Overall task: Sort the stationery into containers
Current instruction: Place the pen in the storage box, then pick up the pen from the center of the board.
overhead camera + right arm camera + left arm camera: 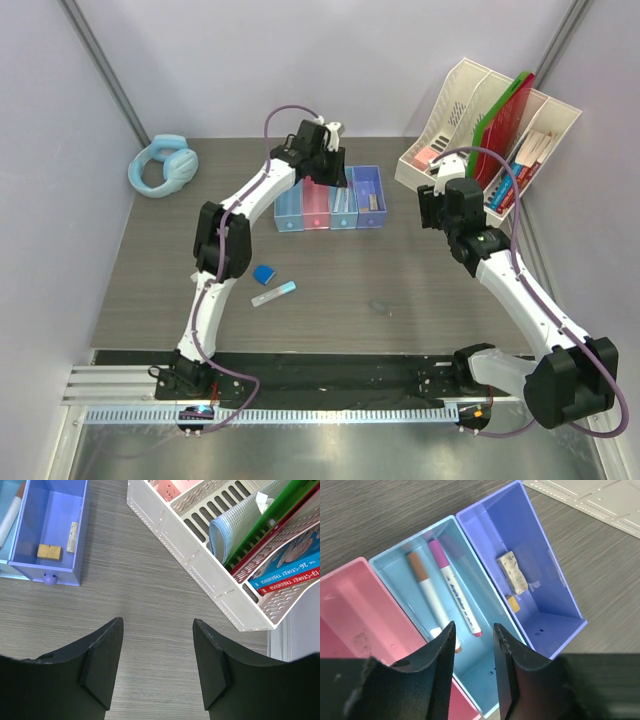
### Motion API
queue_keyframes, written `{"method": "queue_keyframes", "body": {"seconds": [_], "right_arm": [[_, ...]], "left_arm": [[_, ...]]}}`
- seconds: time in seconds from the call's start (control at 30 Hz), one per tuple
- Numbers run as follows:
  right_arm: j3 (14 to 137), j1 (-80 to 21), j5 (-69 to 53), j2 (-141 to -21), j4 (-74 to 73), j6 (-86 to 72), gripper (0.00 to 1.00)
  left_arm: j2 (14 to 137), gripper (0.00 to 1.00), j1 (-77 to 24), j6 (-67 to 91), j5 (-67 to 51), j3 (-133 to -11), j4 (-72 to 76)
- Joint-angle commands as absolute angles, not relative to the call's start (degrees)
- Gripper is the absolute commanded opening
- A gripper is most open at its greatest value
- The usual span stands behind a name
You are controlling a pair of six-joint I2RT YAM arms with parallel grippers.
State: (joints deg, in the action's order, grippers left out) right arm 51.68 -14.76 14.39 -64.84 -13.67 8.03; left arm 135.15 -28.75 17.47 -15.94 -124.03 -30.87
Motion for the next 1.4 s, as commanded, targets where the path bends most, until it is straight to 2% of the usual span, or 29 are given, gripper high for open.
{"method": "queue_keyframes", "body": {"seconds": [0.0, 0.17, 0.27, 0.33, 0.37, 0.47, 0.57, 0.7, 0.9, 1.13, 1.37], "right_arm": [[52.03, -14.59, 13.8, -62.32, -10.81, 8.26, 0.63], [53.08, -14.59, 9.6, -61.44, -12.74, 8.96, 0.63], [53.96, -14.5, 5.03, -61.52, -15.02, 9.49, 0.63], [54.23, -14.5, 3.7, -61.7, -15.82, 9.41, 0.64], [54.32, -14.59, 3.17, -61.61, -15.91, 9.23, 0.64], [54.49, -14.68, 1.67, -61.35, -15.91, 8.7, 0.64], [54.67, -14.59, 0.7, -60.47, -16.35, 8.44, 0.64], [55.02, -14.68, 0.79, -59.15, -17.23, 8.26, 0.64], [54.58, -14.68, 0.79, -56.6, -18.1, 8.44, 0.65], [54.49, -14.68, 0.7, -56.16, -18.46, 8.53, 0.65], [54.58, -14.68, 0.79, -56.25, -18.54, 7.91, 0.65]], "left_arm": [[134.13, 0.36, -28.74, 16.97, -18.98, -126.47, -30.14], [127.81, 0.34, -28.74, 6.0, -21.35, -124.29, -37.6], [120.34, 0.39, -28.74, -6.38, -21.71, -116.04, -43.93], [113.75, 0.41, -28.74, -13.76, -19.52, -105.86, -45.09], [111.82, 0.41, -28.57, -15.89, -18.73, -98.86, -44.74], [105.31, 0.47, -28.48, -20.56, -16.88, -88.11, -44.82], [101.52, 0.52, -28.48, -22.32, -17.22, -81.07, -45.61], [99.76, 0.58, -28.56, -21.89, -17.31, -77.09, -45.88], [98.88, 0.62, -28.65, -19.69, -15.39, -71.46, -43.68], [97.56, 0.64, -29.44, -19.16, -15.73, -65.84, -42.98], [95.28, 0.64, -31.02, -18.28, -16.79, -65.13, -41.4]]}}
